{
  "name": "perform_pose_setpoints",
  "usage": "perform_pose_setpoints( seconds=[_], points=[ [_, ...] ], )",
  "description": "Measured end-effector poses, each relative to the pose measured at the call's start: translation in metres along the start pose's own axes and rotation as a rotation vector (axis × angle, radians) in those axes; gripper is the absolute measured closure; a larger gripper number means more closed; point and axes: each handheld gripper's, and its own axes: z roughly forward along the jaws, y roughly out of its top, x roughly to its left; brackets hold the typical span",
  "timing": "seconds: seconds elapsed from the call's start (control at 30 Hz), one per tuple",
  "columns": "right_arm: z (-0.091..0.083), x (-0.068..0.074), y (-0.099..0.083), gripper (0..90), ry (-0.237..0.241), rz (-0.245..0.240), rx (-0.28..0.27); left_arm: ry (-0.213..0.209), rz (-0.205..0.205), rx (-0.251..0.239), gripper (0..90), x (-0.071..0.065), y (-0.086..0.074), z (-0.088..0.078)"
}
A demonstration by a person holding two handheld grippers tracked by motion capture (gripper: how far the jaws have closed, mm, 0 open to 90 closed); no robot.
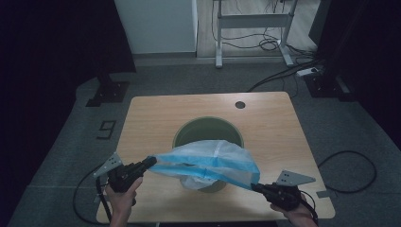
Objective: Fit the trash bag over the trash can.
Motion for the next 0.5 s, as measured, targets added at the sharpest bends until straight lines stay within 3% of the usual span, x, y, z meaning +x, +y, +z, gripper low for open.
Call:
perform_pose_setpoints(
  seconds=[0.13,0.27,0.33,0.37,0.43,0.5],
  points=[
    [-0.004,-0.005,-0.002,89.1,-0.012,0.004,-0.014,0.006,0.013,0.031,89.0,0.0,-0.005,0.003],
    [0.002,-0.01,-0.007,89.0,-0.042,0.01,0.001,0.02,-0.021,0.044,89.2,0.009,-0.014,0.006],
    [0.002,-0.019,-0.009,88.9,-0.067,0.058,-0.042,0.02,-0.044,0.041,89.2,0.014,-0.015,0.006],
    [0.002,-0.019,-0.009,88.9,-0.067,0.058,-0.042,0.021,-0.049,0.04,89.2,0.015,-0.014,0.007],
    [0.002,-0.024,-0.006,86.7,-0.092,0.082,-0.083,0.025,-0.039,0.042,88.9,0.016,-0.008,0.011],
    [0.004,-0.025,0.0,77.6,-0.13,0.079,-0.115,0.019,-0.015,0.053,80.2,0.011,-0.002,0.016]
  ],
)
